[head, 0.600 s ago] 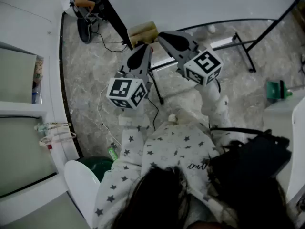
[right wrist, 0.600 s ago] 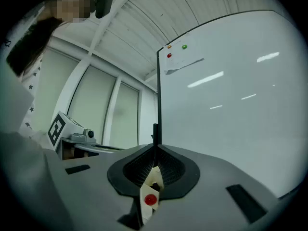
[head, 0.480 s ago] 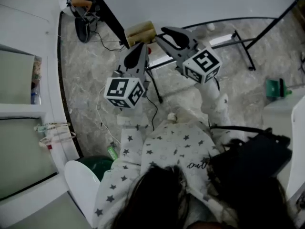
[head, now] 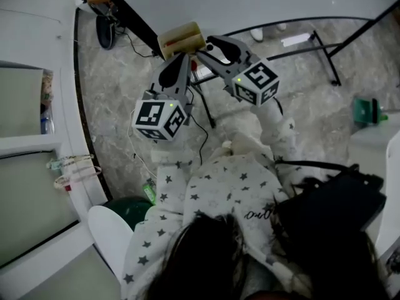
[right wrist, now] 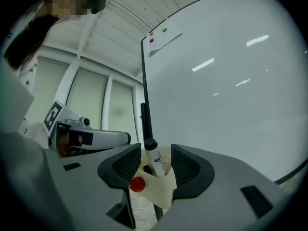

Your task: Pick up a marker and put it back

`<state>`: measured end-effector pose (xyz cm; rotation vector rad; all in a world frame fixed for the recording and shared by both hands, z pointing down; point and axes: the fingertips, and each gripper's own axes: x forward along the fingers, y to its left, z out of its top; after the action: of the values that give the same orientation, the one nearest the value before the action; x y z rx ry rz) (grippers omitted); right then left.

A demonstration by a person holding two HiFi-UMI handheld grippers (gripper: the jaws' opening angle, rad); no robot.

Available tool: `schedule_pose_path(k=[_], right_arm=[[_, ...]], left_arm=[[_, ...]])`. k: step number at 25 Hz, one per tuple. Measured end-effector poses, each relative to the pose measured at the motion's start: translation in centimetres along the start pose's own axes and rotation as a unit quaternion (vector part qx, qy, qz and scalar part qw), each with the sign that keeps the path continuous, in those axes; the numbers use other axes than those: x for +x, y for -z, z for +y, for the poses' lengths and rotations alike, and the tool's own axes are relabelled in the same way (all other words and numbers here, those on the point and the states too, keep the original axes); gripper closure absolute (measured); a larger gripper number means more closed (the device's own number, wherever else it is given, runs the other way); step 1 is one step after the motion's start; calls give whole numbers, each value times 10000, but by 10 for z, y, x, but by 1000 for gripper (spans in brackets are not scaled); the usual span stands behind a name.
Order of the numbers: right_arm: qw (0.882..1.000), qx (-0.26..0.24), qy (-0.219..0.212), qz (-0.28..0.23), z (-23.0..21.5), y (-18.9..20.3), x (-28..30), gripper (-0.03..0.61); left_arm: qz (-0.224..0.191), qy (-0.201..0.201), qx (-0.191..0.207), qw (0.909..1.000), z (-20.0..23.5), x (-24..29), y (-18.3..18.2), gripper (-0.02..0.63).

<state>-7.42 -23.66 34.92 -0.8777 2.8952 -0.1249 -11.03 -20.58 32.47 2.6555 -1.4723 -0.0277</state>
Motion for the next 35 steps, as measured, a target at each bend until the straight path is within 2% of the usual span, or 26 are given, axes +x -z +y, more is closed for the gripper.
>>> schedule_pose_path(k=[4, 9, 11, 12, 24, 35], right_arm=[[9999, -141, -15, 7, 6, -1, 5, 396], [9991, -348, -49, 257, 10, 6, 10, 399], [9985, -483, -8, 274, 9, 6, 10, 486], [9981, -543, 11, 275, 9, 6, 10, 491], [9980, -580, 103, 221, 4, -10, 12, 500], [9973, -665, -161, 261, 16, -43, 9, 500]], left_arm=[[25, 3, -8, 10000, -2, -4, 3, 614], [18, -34, -13, 10000, -1, -6, 2, 614], [15, -50, -13, 10000, 1, -5, 2, 614], [20, -53, -8, 10000, 1, -6, 2, 614], [-9, -49, 33, 10000, 0, -4, -1, 614], [-132, 27, 99, 9999, -5, -5, -15, 614]])
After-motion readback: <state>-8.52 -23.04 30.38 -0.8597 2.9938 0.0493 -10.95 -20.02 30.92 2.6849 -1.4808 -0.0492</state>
